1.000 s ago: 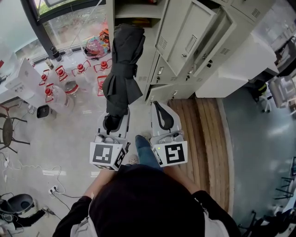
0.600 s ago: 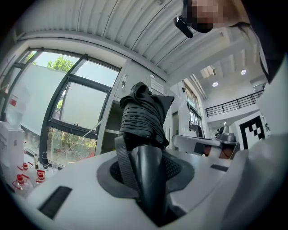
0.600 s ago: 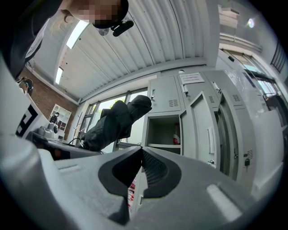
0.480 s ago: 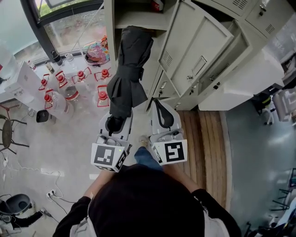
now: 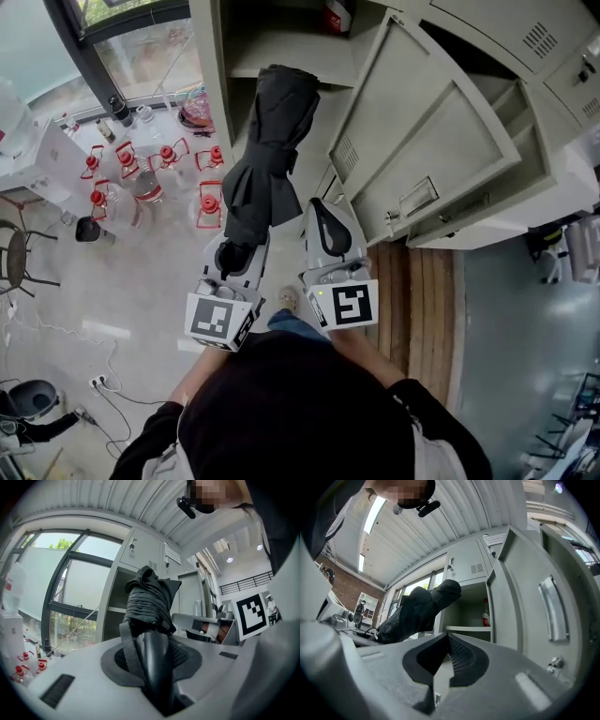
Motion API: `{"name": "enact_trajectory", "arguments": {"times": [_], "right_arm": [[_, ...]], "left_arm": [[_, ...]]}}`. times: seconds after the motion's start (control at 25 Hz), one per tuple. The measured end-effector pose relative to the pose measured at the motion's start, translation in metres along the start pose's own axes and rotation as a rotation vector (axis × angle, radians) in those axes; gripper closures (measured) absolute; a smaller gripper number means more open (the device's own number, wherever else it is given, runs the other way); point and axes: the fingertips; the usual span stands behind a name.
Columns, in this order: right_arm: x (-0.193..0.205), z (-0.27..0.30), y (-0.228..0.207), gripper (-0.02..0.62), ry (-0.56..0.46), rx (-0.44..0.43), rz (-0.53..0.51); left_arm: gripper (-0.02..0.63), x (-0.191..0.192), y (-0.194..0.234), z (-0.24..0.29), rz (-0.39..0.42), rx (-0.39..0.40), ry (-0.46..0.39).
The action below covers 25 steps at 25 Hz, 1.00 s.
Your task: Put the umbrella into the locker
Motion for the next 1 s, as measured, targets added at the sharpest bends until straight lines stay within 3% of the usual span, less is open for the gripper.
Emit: {"name": "enact_trajectory", "arguments": {"times": [0.4,1.0], "right_arm": [[0.038,0.055,-0.051,0.592,0.015,-0.081,0.012],[0.098,0.091,-0.067,0.593,0.124,-0.091,0.045]], "left_arm": [[0.499,0.047,0.018,0.057,0.019,-0.041,0.083],[0.499,0.117,0.055,0.101,0.026,-0.054,0.294]]}}
Point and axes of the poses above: the fingertips, and each gripper's own axes: z forward along the fingers, y to its left, x out of its underside, and after that the axes turned 13 degrees about -x, right-handed
